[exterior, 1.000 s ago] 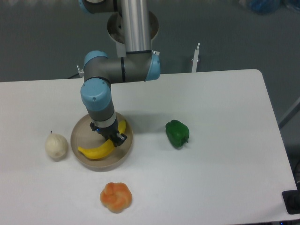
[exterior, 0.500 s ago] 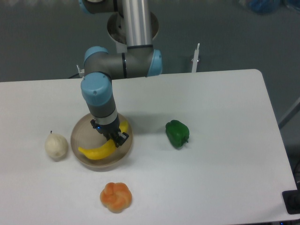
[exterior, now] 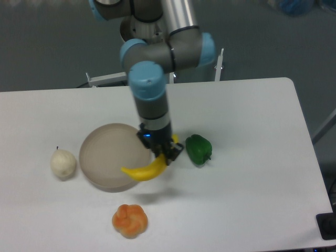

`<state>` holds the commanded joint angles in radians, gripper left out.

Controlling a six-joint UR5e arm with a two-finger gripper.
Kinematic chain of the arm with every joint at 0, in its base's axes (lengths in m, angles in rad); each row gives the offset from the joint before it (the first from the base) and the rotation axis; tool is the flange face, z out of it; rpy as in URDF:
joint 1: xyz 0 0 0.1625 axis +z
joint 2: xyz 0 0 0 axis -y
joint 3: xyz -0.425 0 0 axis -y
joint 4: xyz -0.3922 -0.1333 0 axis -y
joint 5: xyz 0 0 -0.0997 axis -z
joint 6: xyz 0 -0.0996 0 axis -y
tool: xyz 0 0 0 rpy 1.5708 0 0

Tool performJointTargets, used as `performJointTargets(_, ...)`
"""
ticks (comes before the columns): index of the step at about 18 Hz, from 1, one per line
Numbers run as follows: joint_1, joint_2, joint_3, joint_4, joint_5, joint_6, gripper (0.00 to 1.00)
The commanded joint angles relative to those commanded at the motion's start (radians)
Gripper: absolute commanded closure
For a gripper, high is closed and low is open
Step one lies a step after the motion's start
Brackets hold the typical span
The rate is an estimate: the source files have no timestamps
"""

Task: Pick up the banana from the plate
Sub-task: 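Lift the banana off the plate and carry it toward the green pepper, then hold the banana raised above the table beside the pepper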

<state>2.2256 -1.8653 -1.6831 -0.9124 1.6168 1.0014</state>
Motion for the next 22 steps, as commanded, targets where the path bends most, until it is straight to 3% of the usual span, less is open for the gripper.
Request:
performJointTargets(5, 0.051, -0.069, 0.166, -0.068, -0.002, 0.049, 0.64)
performJointTargets(22, 0.054, -0.1, 0.195, -0.051, -0.003, 0.051, 0.64)
